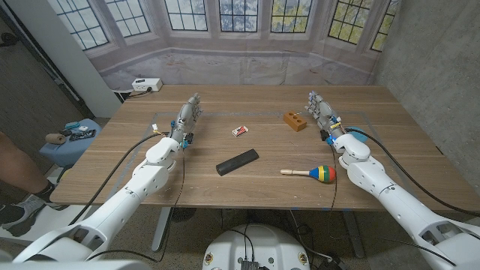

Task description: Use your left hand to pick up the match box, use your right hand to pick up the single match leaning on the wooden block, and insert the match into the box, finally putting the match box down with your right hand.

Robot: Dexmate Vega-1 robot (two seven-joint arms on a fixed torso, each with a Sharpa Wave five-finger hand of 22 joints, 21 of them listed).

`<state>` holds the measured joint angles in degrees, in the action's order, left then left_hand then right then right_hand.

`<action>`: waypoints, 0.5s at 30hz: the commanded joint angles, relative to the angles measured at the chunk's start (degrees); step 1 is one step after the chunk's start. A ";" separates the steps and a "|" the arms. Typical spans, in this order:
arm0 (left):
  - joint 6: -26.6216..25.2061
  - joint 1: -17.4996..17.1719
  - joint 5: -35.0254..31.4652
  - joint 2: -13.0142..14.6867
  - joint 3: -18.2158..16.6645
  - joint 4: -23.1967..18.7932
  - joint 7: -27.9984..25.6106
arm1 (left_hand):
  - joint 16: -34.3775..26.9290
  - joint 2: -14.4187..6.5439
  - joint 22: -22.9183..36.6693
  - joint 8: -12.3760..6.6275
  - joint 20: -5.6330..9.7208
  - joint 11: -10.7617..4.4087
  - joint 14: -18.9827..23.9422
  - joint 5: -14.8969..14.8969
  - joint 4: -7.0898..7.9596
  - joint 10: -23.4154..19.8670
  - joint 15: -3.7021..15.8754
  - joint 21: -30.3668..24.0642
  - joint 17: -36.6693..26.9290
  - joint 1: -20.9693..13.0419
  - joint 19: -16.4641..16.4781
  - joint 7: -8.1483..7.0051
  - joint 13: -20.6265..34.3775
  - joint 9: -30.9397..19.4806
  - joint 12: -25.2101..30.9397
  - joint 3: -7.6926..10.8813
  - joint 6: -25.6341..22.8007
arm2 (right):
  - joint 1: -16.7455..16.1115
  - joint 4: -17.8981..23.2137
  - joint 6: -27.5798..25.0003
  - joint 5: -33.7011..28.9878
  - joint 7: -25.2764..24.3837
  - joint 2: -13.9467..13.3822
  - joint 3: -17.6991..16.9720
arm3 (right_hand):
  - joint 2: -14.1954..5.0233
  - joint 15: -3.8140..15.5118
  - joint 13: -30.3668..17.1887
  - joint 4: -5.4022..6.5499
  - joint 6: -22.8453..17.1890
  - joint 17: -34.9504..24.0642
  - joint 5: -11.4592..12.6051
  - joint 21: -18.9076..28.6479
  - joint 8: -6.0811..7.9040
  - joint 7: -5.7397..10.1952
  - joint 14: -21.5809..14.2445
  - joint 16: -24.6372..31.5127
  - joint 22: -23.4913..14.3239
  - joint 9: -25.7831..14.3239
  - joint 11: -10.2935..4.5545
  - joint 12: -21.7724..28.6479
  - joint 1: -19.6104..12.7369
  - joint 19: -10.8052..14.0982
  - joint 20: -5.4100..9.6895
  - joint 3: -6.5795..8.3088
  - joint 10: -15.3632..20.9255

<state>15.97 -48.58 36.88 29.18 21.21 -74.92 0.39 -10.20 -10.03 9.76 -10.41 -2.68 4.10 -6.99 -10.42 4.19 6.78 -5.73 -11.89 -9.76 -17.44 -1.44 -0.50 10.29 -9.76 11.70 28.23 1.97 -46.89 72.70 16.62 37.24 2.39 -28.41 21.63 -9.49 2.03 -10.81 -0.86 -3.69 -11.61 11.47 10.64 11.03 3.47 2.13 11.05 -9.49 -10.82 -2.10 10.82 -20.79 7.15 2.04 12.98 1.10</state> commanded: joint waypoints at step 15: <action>-2.92 -2.94 -1.19 3.42 -0.16 -6.39 -2.10 | -0.20 0.56 0.04 -0.26 -0.48 -0.10 -0.18 -0.09 -1.17 0.00 0.03 -0.14 0.03 -1.38 0.19 0.75 0.26 -0.26 0.31 0.89 0.17 | -1.68 4.01 -1.36 -1.01 -1.47 -1.44 0.33 | 0.44 0.91 -0.18 -0.59 -0.22 0.06 0.18 0.26 0.17 -0.10 0.53 0.22 -0.21 -0.10 -0.45 0.36 -0.99 0.48 2.07 0.55 -0.04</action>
<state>14.41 -50.25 35.98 30.90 21.22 -78.43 -1.40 -10.20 -9.49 9.59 -10.41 -2.67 4.09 -6.98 -10.42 3.39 6.77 -5.73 -11.88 -9.59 -17.97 -1.44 -0.09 10.28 -9.75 11.69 29.01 1.95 -46.95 73.69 16.33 36.70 2.28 -28.63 22.06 -9.23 2.03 -10.81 -1.33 -3.68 -11.45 11.47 10.64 11.03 3.47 2.12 11.05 -9.48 -10.81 -2.09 10.81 -21.14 7.14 2.04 13.45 1.09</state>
